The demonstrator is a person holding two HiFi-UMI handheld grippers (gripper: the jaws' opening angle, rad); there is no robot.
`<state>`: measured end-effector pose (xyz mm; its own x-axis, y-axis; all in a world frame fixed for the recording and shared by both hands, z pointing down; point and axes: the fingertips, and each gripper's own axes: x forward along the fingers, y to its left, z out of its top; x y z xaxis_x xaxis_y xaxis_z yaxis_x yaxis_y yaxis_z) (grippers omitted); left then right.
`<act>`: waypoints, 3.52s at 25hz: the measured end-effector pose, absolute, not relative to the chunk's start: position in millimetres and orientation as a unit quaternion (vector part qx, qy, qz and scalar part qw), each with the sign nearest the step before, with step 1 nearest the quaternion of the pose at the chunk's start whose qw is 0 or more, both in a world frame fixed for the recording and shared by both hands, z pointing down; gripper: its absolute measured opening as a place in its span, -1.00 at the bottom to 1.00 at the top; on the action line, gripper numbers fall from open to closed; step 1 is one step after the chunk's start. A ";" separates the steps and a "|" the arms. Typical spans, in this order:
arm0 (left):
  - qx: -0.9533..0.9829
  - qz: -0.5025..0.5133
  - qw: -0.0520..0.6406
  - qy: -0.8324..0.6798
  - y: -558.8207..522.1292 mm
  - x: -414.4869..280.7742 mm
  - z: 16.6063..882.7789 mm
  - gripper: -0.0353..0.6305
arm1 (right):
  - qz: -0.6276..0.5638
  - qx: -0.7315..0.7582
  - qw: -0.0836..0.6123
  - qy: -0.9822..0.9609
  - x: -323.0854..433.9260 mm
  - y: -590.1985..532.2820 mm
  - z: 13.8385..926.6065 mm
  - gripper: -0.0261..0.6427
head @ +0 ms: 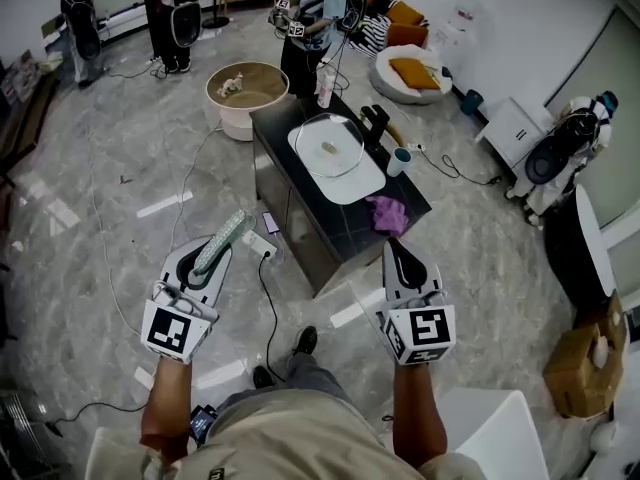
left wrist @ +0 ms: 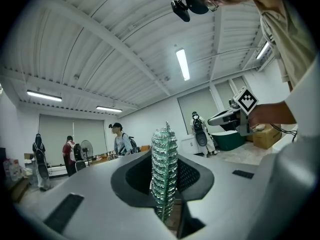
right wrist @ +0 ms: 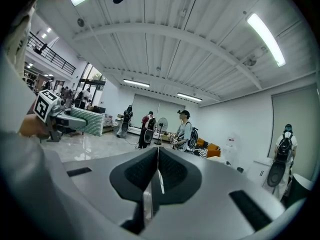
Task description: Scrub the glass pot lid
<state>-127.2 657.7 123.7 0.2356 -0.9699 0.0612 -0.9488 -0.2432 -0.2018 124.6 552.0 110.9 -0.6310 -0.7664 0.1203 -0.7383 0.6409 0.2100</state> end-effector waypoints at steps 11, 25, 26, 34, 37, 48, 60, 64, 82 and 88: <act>-0.759 -0.122 0.039 0.638 557.9 -126.2 133.9 -0.64 | -0.038 0.372 0.085 -0.923 102.4 421.9 135.6 -0.85; -0.744 -0.136 0.026 0.654 480.9 -114.7 144.0 -0.64 | -0.026 0.345 0.081 -0.935 101.5 328.7 152.5 -0.85; -0.742 -0.136 0.027 0.656 479.8 -115.3 143.7 -0.64 | -0.025 0.343 0.081 -0.935 100.2 325.9 154.3 -0.85; -0.725 -0.141 0.032 0.674 475.8 -124.3 141.6 -0.64 | -0.020 0.323 0.076 -0.943 86.6 312.5 162.4 -0.85; -0.730 -0.140 0.029 0.668 465.6 -125.2 144.3 -0.64 | -0.018 0.328 0.078 -0.941 88.0 306.0 164.1 -0.85; -0.805 -0.124 0.038 0.579 365.8 -115.5 162.4 -0.64 | -0.006 0.435 0.104 -0.894 135.4 269.4 178.8 -0.85; -0.862 -0.110 0.044 0.492 263.4 -186.8 141.7 -0.64 | 0.003 0.523 0.111 -0.845 75.3 225.3 158.6 -0.85; -0.880 -0.107 0.056 0.460 241.1 -207.3 143.1 -0.64 | 0.006 0.547 0.116 -0.829 52.8 218.7 156.6 -0.85; -0.877 -0.081 0.055 0.470 169.4 -300.0 170.2 -0.64 | -0.002 0.537 0.162 -0.828 -37.3 159.5 168.7 -0.85; -0.855 -0.108 0.026 0.507 135.7 -309.6 198.1 -0.64 | -0.014 0.492 0.159 -0.856 -63.6 106.8 175.0 -0.85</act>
